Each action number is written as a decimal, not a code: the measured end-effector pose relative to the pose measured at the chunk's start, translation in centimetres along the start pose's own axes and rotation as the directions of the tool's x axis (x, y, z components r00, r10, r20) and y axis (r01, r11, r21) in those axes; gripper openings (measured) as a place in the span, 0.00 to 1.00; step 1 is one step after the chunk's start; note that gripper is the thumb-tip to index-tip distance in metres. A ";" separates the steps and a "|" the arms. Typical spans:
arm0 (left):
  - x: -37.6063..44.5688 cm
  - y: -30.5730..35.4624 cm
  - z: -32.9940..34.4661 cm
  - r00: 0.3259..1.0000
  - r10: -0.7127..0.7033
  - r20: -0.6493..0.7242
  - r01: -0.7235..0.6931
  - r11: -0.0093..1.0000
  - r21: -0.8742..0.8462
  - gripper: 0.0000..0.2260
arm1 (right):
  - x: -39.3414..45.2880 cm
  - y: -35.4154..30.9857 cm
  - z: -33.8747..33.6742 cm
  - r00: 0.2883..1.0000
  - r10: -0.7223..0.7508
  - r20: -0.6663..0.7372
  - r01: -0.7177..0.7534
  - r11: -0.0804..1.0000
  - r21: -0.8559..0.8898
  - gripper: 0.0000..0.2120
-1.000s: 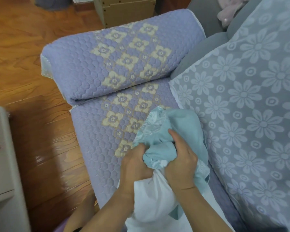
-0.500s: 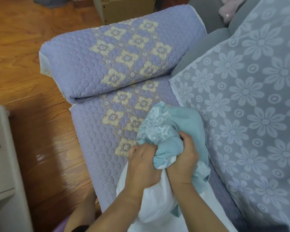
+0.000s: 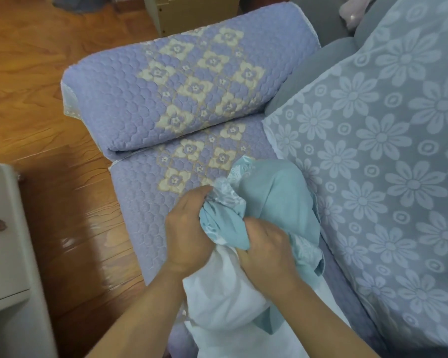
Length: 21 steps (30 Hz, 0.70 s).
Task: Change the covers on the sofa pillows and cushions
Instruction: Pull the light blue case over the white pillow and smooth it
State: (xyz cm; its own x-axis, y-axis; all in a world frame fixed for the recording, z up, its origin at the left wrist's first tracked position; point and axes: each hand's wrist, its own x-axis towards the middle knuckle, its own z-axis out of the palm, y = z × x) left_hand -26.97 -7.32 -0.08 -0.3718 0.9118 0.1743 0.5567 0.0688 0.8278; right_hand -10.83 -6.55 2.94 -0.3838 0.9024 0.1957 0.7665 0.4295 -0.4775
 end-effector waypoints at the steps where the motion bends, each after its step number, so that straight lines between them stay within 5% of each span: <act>1: 0.0 0.2 -0.3 0.999 0.038 0.014 -0.038 0.999 0.003 0.19 | 0.5 -0.1 -0.6 0.993 0.109 0.054 -0.109 0.994 -0.006 0.12; 3: -0.2 1.3 -1.1 0.994 0.024 0.111 -0.019 0.999 -0.043 0.13 | 1.8 0.3 -1.9 0.939 0.315 0.139 -0.320 0.947 0.020 0.11; 5: -0.1 2.6 -2.3 0.915 -0.181 0.361 0.259 0.949 -0.179 0.09 | 3.3 0.8 -2.7 0.908 0.361 0.215 -0.382 0.922 0.065 0.09; 8: 1.2 2.4 -4.5 0.498 -0.291 0.817 0.809 0.495 -0.317 0.13 | 5.1 0.4 -2.2 0.899 0.278 0.337 -0.321 0.944 0.078 0.10; 10: 2.6 1.4 -5.3 0.318 -0.223 0.922 0.916 0.324 -0.237 0.21 | 5.4 0.1 -1.7 0.907 0.243 0.345 -0.271 0.962 0.035 0.11; 12: 3.7 0.9 -5.3 0.290 -0.216 0.932 0.925 0.315 -0.214 0.23 | 4.5 -0.6 -2.8 0.952 0.236 0.196 -0.235 0.972 -0.031 0.18; 15: 4.5 0.5 -5.0 0.319 -0.218 0.922 0.928 0.271 -0.257 0.22 | 0.1 -6.4 -5.4 0.960 0.161 -0.230 -0.126 0.979 0.161 0.16; 18: 4.5 0.3 -4.8 0.318 -0.206 0.926 0.930 0.255 -0.263 0.22 | -5.8 -11.9 -2.7 0.983 -0.160 -0.085 0.162 0.987 0.013 0.16; 21: 4.8 0.1 -5.0 0.321 -0.193 0.927 0.919 0.301 -0.256 0.23 | -6.8 -6.5 0.5 0.983 -0.150 0.110 0.171 0.961 -0.219 0.10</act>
State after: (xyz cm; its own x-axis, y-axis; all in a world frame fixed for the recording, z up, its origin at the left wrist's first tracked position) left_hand -32.42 -4.97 3.46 0.4619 0.6552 -0.5978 -0.3642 0.7547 0.5457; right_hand -13.50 -15.48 4.31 -0.5485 0.8187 0.1700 0.7835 0.5743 -0.2376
